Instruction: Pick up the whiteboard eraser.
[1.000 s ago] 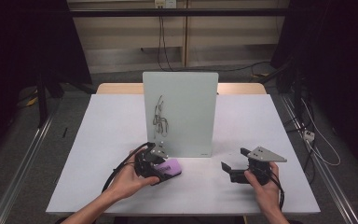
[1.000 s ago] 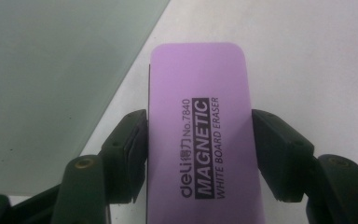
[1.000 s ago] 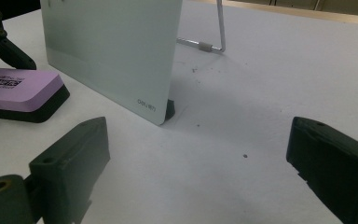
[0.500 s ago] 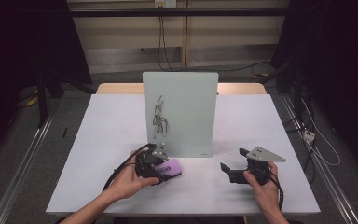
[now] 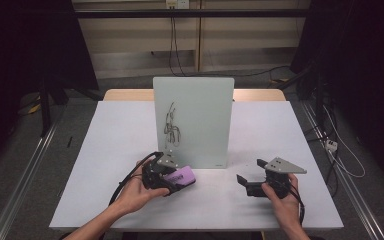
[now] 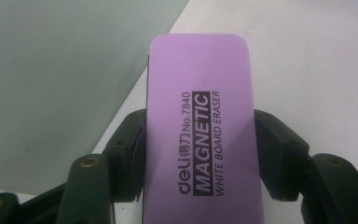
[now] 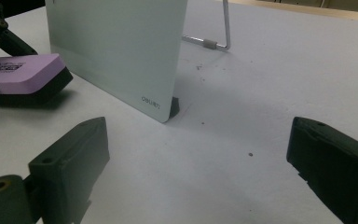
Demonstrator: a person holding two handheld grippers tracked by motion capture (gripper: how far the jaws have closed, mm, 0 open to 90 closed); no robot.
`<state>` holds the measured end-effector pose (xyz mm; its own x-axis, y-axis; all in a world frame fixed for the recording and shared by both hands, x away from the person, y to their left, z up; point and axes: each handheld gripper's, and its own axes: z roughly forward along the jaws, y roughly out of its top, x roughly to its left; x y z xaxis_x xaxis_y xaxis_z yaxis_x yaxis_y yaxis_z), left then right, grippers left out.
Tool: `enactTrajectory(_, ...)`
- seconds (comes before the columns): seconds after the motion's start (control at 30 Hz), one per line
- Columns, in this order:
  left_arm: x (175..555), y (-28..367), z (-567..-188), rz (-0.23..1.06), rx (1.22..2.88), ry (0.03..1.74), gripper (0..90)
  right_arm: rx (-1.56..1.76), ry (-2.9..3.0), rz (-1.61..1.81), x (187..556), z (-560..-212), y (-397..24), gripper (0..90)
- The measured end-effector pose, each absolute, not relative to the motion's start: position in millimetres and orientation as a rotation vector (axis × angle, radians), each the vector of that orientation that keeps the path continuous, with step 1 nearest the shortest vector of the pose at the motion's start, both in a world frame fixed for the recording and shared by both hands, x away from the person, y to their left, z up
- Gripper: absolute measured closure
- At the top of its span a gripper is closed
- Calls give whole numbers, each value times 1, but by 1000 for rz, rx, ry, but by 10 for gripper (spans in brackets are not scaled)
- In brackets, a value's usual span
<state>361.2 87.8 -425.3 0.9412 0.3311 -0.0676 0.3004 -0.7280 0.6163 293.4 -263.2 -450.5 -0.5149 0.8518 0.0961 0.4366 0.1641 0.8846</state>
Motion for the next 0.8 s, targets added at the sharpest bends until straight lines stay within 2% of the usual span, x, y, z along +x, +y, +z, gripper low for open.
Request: enactTrajectory(0.8,360,111,-411,150,2214,512,412,1241,2024,1317,297,-452,-260,56)
